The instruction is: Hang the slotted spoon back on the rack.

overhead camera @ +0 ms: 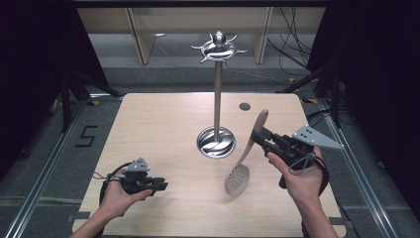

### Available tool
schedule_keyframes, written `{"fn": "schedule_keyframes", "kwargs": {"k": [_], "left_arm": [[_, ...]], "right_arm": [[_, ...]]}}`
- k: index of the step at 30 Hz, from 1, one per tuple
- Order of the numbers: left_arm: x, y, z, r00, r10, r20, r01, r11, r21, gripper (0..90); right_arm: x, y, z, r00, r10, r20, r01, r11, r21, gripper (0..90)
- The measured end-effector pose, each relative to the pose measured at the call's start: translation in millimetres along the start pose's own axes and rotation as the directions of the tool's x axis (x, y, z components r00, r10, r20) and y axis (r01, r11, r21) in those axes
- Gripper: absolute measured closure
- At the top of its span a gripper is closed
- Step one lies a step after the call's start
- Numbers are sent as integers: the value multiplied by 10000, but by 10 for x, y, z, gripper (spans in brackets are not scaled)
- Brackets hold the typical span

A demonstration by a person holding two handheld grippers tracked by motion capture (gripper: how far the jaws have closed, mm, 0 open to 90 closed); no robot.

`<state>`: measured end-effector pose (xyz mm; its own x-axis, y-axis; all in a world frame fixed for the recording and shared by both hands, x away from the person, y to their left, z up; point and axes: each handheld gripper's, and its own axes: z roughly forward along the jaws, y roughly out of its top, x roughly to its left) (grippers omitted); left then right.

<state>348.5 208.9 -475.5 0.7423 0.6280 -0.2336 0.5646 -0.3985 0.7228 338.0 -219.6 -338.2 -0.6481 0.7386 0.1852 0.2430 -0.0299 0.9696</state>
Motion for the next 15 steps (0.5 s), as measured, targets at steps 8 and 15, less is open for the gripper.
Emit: {"fn": "schedule_keyframes", "kwargs": {"k": [8,15], "left_arm": [[7,2,-16,10000,74,-49,-75,10000,-53,713],[7,3,-13,9999,92,-70,-93,9999,-79,706]], "right_arm": [[17,121,55,9999,-98,91,101,9994,-329,698],[37,162,65,10000,42,57,-40,9997,-245,698]]}}
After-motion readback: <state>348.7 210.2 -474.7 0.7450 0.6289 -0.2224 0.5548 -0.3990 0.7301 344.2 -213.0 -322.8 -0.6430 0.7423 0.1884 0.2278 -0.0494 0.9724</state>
